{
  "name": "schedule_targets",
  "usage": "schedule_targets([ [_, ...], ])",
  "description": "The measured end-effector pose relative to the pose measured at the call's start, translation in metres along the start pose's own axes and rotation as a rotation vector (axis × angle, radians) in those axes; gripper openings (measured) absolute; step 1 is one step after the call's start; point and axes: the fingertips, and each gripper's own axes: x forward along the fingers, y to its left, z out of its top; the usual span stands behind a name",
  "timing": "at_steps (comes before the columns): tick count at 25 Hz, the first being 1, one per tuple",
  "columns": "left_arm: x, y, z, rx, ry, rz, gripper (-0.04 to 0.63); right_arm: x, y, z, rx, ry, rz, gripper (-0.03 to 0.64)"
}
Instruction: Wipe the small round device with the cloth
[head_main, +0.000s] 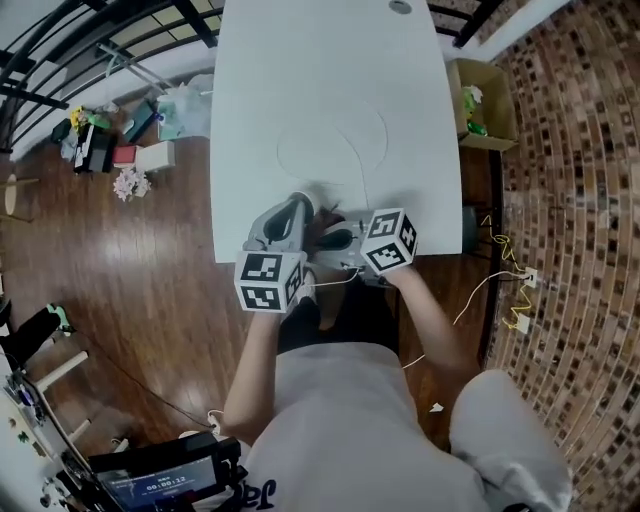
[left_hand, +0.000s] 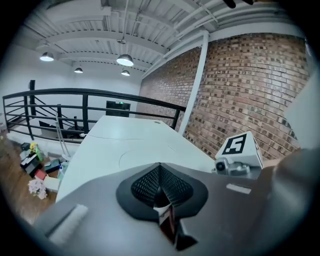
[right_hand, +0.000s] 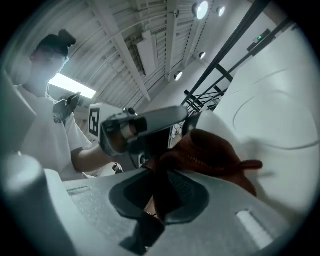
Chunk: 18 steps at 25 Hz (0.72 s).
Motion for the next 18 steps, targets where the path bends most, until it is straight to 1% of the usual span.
schedule_targets([
  [3, 0.000, -0.001, 0.002, -0.005, -0.010, -0.025, 0.017, 0.028, 0.013, -0.017, 0.000, 0.031, 0.014, 0.038],
  [4, 0.000, -0.001, 0.003, -0.018, -0.019, -0.031, 0.017, 0.029, 0.013, -0.017, -0.007, 0.035, 0.008, 0.038],
  [6, -0.001, -0.002, 0.003, -0.038, -0.029, -0.036, 0.017, 0.011, 0.008, -0.009, -0.010, 0.010, -0.027, 0.038],
  [8, 0.000, -0.004, 0.002, -0.052, -0.030, -0.037, 0.017, -0.026, -0.004, 0.008, 0.009, -0.041, -0.079, 0.038],
  [10, 0.000, -0.001, 0.003, -0.073, -0.031, -0.047, 0.017, -0.059, -0.019, 0.032, 0.001, -0.060, -0.153, 0.038],
  [12, -0.001, 0.007, 0.005, -0.094, -0.032, -0.056, 0.017, -0.078, -0.036, 0.055, -0.049, -0.028, -0.243, 0.038],
  [14, -0.001, 0.007, 0.003, -0.112, -0.035, -0.046, 0.017, -0.088, -0.056, 0.080, -0.092, 0.001, -0.291, 0.038],
  [16, 0.002, 0.000, 0.001, -0.125, -0.038, -0.024, 0.017, -0.087, -0.075, 0.104, -0.098, 0.003, -0.269, 0.038],
  [18, 0.005, -0.004, 0.001, -0.127, -0.042, -0.007, 0.017, -0.066, -0.093, 0.121, -0.083, 0.022, -0.195, 0.038],
])
